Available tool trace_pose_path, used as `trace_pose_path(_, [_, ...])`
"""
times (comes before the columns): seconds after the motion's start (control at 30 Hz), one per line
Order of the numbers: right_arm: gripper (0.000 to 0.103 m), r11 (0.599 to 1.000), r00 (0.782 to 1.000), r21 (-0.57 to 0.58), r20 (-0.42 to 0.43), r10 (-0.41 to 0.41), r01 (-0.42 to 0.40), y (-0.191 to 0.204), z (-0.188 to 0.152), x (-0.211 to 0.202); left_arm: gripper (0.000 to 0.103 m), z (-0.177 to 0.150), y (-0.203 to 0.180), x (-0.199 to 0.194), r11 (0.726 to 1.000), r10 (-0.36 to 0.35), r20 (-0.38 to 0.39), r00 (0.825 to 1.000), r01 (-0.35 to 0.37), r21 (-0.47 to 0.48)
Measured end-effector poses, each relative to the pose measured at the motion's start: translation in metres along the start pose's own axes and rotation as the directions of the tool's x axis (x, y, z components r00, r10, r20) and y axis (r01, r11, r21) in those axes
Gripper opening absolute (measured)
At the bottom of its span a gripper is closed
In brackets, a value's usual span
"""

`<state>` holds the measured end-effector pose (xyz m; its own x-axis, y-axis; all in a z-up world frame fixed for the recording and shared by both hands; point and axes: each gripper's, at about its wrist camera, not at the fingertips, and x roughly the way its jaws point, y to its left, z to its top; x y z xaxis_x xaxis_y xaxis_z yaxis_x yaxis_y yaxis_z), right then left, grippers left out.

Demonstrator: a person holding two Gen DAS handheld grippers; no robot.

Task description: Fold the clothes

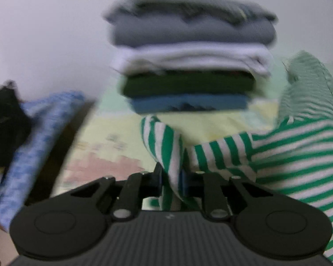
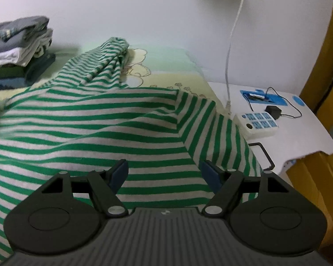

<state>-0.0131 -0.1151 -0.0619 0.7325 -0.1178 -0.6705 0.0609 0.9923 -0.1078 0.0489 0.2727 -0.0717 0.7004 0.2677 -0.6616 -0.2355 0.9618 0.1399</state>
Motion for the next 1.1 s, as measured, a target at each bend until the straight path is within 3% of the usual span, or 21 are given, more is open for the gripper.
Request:
trace_pose_path(0.1, [0.075,1.0,1.0,0.016,0.01,0.002,-0.002,0.0,0.001,-0.002,0.02,0.001,0.027,-0.025,0.997,0.049,0.045,0.998,-0.047,-0.059])
trace_pose_path(0.17, [0.075,1.0,1.0,0.023,0.018,0.017,-0.017,-0.001,0.002,-0.003,0.023,-0.003,0.038,-0.02,0.996,0.061,0.026,0.998,-0.059,-0.07])
trace_pose_path(0.3, [0.076,0.999,0.999,0.01,0.003,0.038,-0.038,0.003,0.002,0.003,0.023,-0.016,0.027,0.01,0.997,0.072,-0.067,0.995,-0.073,-0.007])
trace_pose_path(0.33, [0.076,0.999,0.999,0.001,0.001,0.034,-0.034,0.004,0.001,0.004,0.023,-0.017,0.022,0.008,0.997,0.083,-0.046,0.995,-0.083,0.009])
trace_pose_path(0.4, [0.076,1.0,1.0,-0.021,0.011,0.017,-0.017,0.003,0.001,0.004,0.034,-0.02,0.013,0.003,0.994,0.105,-0.004,0.994,-0.105,0.039])
trace_pose_path(0.47, [0.076,0.998,0.999,-0.051,0.024,-0.022,0.023,-0.003,0.001,0.006,0.052,-0.02,0.009,0.002,0.988,0.14,0.017,0.99,-0.141,0.067])
trace_pose_path(0.57, [0.076,0.995,0.996,-0.054,-0.002,-0.085,0.084,-0.024,0.0,0.017,0.066,-0.015,0.023,0.006,0.969,0.239,0.007,0.971,-0.239,0.07])
trace_pose_path(0.77, [0.076,0.987,0.985,0.072,-0.111,-0.135,0.144,-0.08,0.001,0.054,0.063,-0.014,0.084,0.0,0.931,0.364,-0.079,0.928,-0.365,-0.005])
trace_pose_path(0.8, [0.075,0.984,0.982,0.092,-0.128,-0.138,0.15,-0.085,0.002,0.059,0.062,-0.016,0.093,-0.005,0.932,0.358,-0.094,0.929,-0.361,-0.018])
trace_pose_path(0.87, [0.075,0.982,0.987,0.151,-0.126,-0.096,0.115,-0.091,0.004,0.061,0.068,-0.023,0.104,-0.02,0.957,0.27,-0.123,0.955,-0.28,-0.072])
trace_pose_path(0.93, [0.075,0.983,0.996,0.183,-0.095,-0.005,0.023,-0.084,0.005,0.057,0.074,-0.036,0.107,-0.033,0.975,0.154,-0.137,0.979,-0.172,-0.138])
trace_pose_path(1.03, [0.071,0.986,0.988,0.112,-0.07,0.134,-0.126,-0.046,0.005,0.051,0.076,-0.051,0.094,-0.043,0.982,0.008,-0.143,0.99,-0.035,-0.184])
trace_pose_path(1.1, [0.068,0.978,0.976,0.006,-0.061,0.209,-0.209,-0.01,0.002,0.044,0.076,-0.054,0.078,-0.043,0.987,-0.029,-0.135,0.99,0.007,-0.163])
